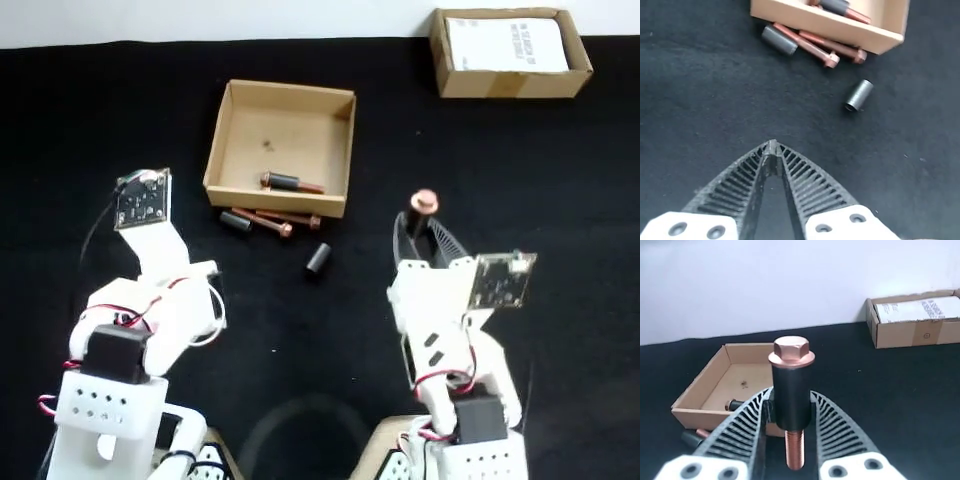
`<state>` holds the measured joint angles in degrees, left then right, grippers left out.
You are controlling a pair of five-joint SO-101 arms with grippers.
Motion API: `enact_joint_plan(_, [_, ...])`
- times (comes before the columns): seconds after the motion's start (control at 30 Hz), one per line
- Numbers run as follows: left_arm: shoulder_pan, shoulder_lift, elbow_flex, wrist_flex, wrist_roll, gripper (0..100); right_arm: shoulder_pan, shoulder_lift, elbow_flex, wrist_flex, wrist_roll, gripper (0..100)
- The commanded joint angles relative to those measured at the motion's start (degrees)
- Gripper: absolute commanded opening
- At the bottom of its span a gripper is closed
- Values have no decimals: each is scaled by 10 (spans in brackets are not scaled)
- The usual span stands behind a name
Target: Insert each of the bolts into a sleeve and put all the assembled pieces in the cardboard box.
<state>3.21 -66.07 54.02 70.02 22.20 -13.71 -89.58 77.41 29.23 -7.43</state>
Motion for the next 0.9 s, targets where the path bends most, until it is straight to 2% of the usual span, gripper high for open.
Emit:
enact_joint_plan(0.0, [-44,-34,26,-47,15,8,-11,162,-133,1,48,9])
enact_joint_plan(0.2, [-134,-181,156,-147,63,8,-58,440,-316,1,149,9])
enact_joint_plan(0.43, [-142,-394,319,-178,62,8,-82,711,-506,1,273,9])
enact_joint_plan(0.6, [-188,-366,357,-237,62,8,-107,865,-645,1,362,9])
enact_joint_plan(0.73, [-222,-373,433,-336,62,8,-131,980,-756,1,408,9])
enact_joint_plan(0.87, [-225,-373,431,-339,62,8,-145,1088,-851,1,444,9])
